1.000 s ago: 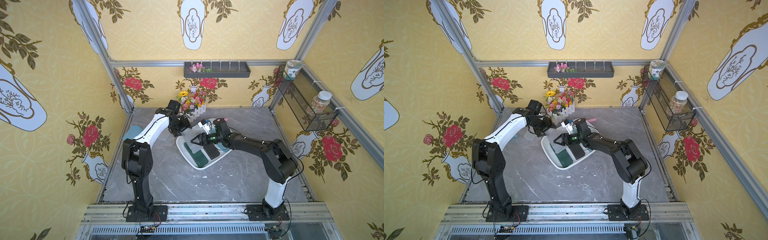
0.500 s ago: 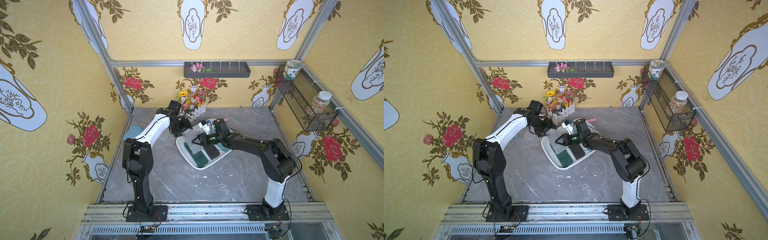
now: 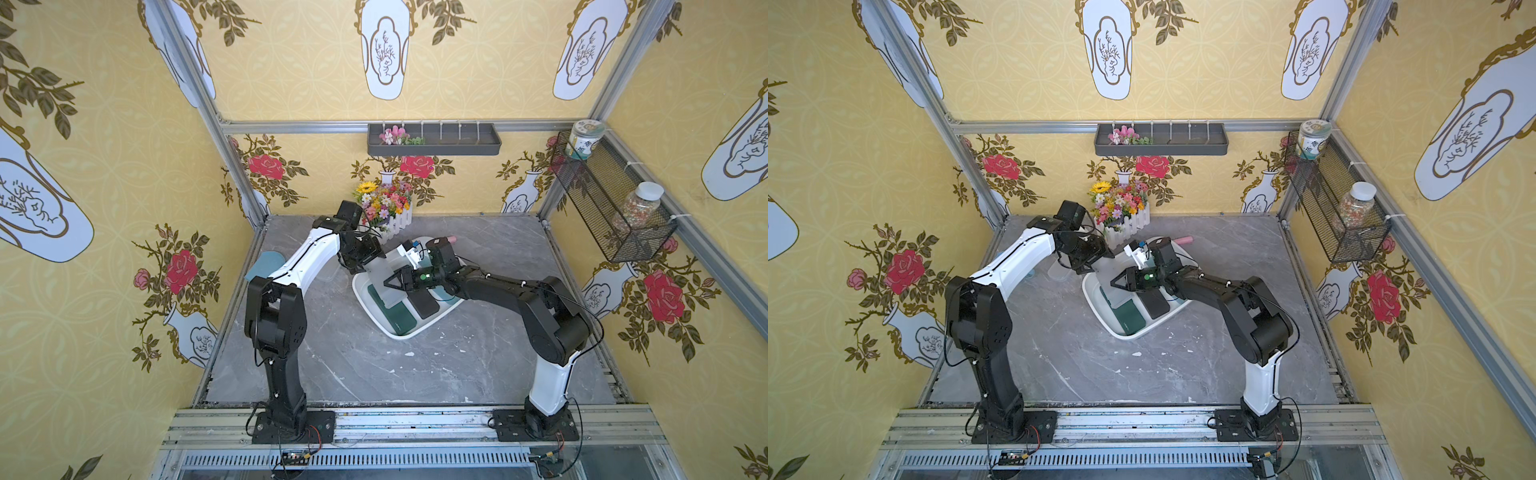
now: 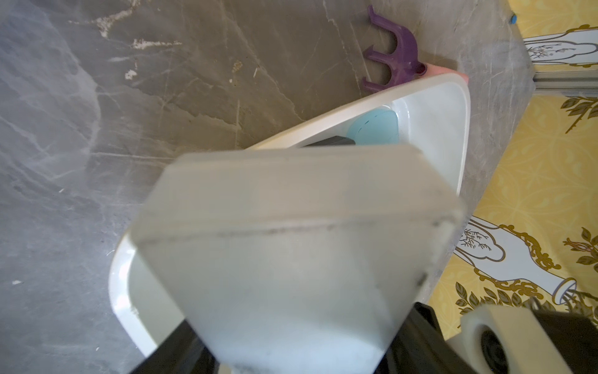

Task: Put the pencil case into the storage box
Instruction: Pick up the pencil case from the center of the board.

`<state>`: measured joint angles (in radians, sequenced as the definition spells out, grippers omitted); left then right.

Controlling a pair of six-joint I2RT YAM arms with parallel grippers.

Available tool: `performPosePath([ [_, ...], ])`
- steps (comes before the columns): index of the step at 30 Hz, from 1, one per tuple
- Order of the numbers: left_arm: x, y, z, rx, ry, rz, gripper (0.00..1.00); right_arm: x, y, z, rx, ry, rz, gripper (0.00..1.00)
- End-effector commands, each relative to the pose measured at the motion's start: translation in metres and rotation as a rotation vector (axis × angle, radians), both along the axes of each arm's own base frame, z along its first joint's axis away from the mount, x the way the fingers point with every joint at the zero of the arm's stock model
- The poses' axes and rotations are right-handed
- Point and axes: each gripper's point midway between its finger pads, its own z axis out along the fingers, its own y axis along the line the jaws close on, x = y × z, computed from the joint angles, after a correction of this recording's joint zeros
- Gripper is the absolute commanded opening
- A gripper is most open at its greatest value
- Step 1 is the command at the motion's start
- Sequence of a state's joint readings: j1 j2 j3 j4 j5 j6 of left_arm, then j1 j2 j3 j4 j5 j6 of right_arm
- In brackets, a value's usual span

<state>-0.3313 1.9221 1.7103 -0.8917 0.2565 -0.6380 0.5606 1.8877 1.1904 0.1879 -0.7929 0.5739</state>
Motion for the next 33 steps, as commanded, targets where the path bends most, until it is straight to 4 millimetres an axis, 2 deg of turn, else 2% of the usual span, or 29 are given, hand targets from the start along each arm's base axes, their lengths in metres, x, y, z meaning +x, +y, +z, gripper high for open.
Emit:
performPosePath([
  [1,0.002,-0.005,-0.003,-0.023,0.005,0.001,0.74,0.003,0.008,0.021,0.060,-0.093,0.033,0.35],
  [22,0.000,-0.007,-0.002,-0.029,-0.001,0.005,0.80,-0.002,0.006,0.030,0.072,-0.103,0.035,0.35],
  [33,0.004,-0.006,0.006,-0.030,-0.027,0.015,0.81,-0.002,0.006,0.026,0.066,-0.092,0.036,0.35],
])
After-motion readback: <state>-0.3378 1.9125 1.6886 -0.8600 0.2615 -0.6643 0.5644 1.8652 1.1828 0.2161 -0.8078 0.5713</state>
